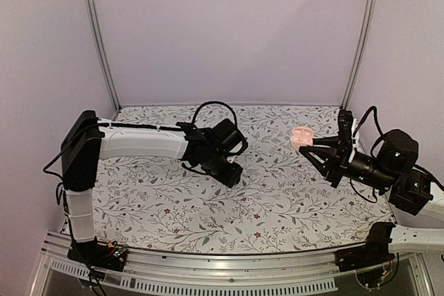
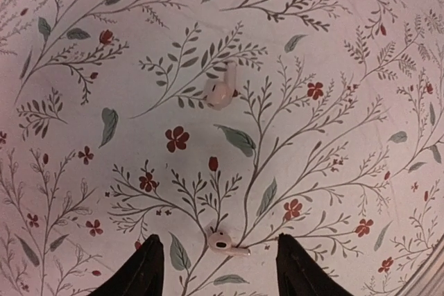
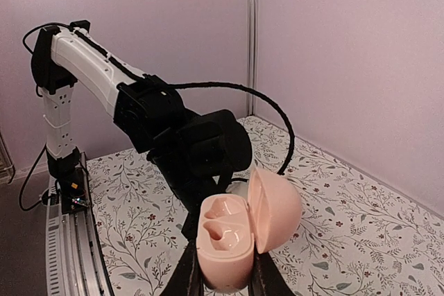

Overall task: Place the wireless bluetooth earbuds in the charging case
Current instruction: Pick up the right earbud from the center of the board.

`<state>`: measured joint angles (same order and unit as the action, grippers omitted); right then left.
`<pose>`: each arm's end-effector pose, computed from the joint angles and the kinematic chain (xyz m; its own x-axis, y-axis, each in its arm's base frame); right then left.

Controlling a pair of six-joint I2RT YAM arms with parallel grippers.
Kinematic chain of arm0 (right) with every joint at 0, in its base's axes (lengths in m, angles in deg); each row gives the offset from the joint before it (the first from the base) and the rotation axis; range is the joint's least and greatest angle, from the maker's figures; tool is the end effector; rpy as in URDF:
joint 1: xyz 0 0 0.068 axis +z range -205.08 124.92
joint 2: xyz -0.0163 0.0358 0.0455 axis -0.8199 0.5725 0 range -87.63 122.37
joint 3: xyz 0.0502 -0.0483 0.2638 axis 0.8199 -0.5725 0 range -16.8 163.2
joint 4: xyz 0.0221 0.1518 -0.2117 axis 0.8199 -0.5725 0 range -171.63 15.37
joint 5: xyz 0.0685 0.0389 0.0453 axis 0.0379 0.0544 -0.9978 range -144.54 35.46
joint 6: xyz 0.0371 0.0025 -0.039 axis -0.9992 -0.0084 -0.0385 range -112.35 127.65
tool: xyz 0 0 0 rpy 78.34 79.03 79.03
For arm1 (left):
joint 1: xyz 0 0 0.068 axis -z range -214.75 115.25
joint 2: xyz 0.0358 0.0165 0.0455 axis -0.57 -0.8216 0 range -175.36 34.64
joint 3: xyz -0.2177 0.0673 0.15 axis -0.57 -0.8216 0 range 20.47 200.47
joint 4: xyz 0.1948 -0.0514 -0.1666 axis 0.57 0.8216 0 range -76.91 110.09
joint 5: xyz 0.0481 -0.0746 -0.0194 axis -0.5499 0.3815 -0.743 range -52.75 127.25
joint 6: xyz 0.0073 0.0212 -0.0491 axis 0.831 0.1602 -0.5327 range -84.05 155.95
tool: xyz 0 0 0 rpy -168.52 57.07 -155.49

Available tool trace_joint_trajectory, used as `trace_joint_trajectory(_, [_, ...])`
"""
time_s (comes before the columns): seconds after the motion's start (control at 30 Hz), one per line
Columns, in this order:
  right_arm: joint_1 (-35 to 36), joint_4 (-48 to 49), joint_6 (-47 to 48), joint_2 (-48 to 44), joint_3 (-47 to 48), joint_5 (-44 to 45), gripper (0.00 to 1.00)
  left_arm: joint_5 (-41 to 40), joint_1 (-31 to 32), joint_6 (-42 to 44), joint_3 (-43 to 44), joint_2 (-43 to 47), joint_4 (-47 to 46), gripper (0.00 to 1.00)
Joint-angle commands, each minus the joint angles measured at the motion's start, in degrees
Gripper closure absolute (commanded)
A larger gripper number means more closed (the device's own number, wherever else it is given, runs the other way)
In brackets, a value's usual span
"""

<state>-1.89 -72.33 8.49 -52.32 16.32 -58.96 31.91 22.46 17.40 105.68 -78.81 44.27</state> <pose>0.0944 0.1306 0.3170 0.0135 -0.0062 -0.9999 -0.8443 0.5356 -0.0148 0.2330 -0.3553 0.1985 -0.7000 0.5020 -0.5079 0.6210 0.7791 -0.0859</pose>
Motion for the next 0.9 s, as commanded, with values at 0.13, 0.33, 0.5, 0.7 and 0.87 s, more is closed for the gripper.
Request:
trace_joint_trajectory(0.13, [-0.2,-0.2,-0.6,-0.5,0.7,1.3,1.0,3.4,1.3,-12.8,2.8,-4.5,13.1,0.49])
trace_joint_trajectory(0.33, [-0.2,-0.2,-0.6,-0.7,0.5,1.2,1.0,3.3,1.6,-13.5,5.1,-8.4,13.6,0.55])
trace_joint_trajectory(0.5, [-0.2,-0.2,-0.6,-0.7,0.5,1.0,1.0,0.8,2.3,-13.6,6.4,-10.6,15.4,0.46])
trace_joint_trajectory(0.7, [-0.2,-0.2,-0.6,-0.6,0.5,0.8,1.0,-2.3,2.5,-14.4,6.6,-12.0,16.2,0.41])
trace_joint_trajectory(0.87, [-0.2,-0.2,-0.5,-0.6,0.6,0.7,1.0,-5.7,2.2,-13.1,4.8,-11.7,18.5,0.39])
